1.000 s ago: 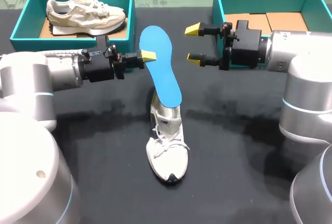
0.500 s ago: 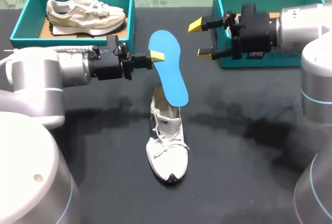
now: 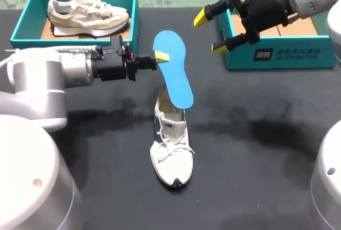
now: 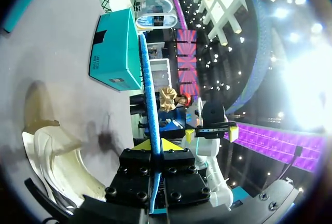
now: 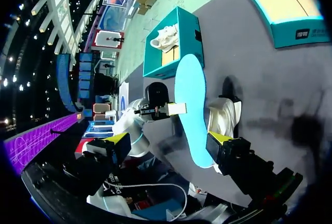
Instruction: Take the shoe out of the shoebox, open the shoe tongue, remove and reinsert the insole, then place the shoe into the shoebox
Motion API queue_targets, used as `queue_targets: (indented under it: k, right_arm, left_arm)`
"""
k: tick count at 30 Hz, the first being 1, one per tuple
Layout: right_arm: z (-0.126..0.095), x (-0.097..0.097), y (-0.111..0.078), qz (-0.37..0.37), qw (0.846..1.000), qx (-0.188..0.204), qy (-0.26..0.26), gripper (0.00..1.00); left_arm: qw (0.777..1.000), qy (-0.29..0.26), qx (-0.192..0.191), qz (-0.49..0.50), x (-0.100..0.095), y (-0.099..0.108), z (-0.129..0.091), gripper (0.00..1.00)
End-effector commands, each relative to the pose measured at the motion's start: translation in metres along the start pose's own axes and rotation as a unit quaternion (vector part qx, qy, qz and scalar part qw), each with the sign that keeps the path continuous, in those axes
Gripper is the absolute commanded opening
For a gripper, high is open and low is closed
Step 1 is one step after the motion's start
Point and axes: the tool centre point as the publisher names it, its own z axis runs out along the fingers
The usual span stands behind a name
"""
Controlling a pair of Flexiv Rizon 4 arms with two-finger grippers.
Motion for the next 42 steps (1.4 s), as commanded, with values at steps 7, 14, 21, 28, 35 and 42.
queue_targets:
  k: [7, 14, 21, 28, 35, 42]
  right_arm:
    - [0.01, 0.033, 0.001, 0.002, 0.928, 0.004, -0.373, 1.0]
    - [0.022, 0.044, -0.004, 0.0, 0.908, 0.011, -0.419, 1.0]
    - [0.037, 0.052, -0.011, -0.026, 0.887, 0.015, -0.46, 1.0]
    - [0.052, 0.051, -0.018, -0.034, 0.869, 0.002, -0.493, 1.0]
    - [0.059, 0.055, -0.02, -0.037, 0.858, -0.007, -0.511, 1.0]
    - [0.064, 0.053, -0.019, -0.039, 0.854, -0.009, -0.518, 1.0]
  left_arm:
    - [1.0, -0.001, -0.001, 0.0, 0.0, 0.0, 0.0, 0.0]
    - [1.0, -0.001, -0.001, 0.0, 0.0, 0.0, 0.0, 0.0]
    - [1.0, -0.001, -0.001, 0.0, 0.0, 0.0, 0.0, 0.0]
    - [1.0, -0.001, -0.001, 0.0, 0.0, 0.0, 0.0, 0.0]
    - [1.0, -0.001, -0.001, 0.0, 0.0, 0.0, 0.0, 0.0]
    - [1.0, -0.001, -0.001, 0.0, 0.0, 0.0, 0.0, 0.0]
